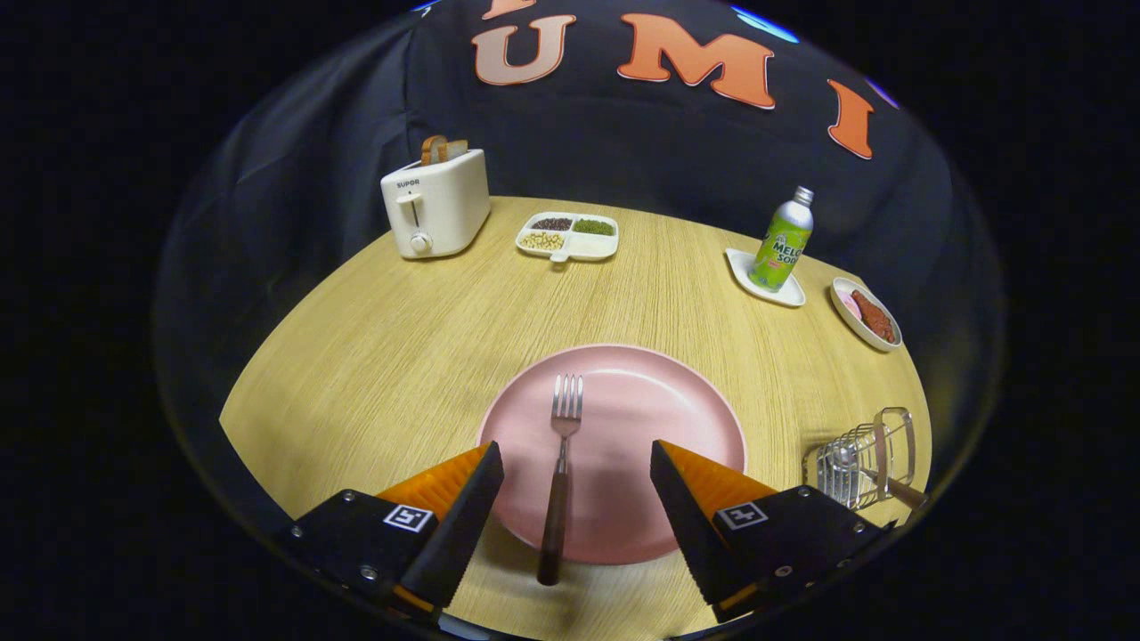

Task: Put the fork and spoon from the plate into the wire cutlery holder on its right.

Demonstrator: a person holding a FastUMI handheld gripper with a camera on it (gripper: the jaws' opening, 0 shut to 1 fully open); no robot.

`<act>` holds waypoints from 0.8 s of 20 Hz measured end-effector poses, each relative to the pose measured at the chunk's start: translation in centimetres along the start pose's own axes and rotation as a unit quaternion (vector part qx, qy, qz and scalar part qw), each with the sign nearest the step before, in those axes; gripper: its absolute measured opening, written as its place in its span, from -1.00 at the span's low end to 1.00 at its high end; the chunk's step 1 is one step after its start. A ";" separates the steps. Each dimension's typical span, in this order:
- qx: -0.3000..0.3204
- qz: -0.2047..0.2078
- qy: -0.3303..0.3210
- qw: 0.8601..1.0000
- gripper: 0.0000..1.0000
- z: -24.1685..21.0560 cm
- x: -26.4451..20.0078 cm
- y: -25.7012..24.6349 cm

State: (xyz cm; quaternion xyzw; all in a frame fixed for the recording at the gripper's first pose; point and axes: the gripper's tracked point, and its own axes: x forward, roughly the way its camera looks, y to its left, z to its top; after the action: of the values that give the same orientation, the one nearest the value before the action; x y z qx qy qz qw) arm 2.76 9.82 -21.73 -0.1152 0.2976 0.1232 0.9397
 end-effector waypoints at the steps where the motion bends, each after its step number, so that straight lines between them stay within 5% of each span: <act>1: -0.003 0.001 0.008 1.000 1.00 -0.5 0.3 0.1; 3: -0.004 0.002 0.021 1.000 0.97 -1.5 0.9 0.3; 11: 0.012 0.010 0.062 0.998 -0.22 -3.7 2.0 0.9; 14: 0.032 0.004 0.062 0.998 -0.82 -3.4 2.0 0.5; 16: 0.040 0.008 0.060 0.997 -0.89 -3.0 1.8 0.4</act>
State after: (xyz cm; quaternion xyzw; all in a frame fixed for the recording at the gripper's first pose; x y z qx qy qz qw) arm 2.49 9.60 -25.25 -0.0826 0.3592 0.1117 0.9229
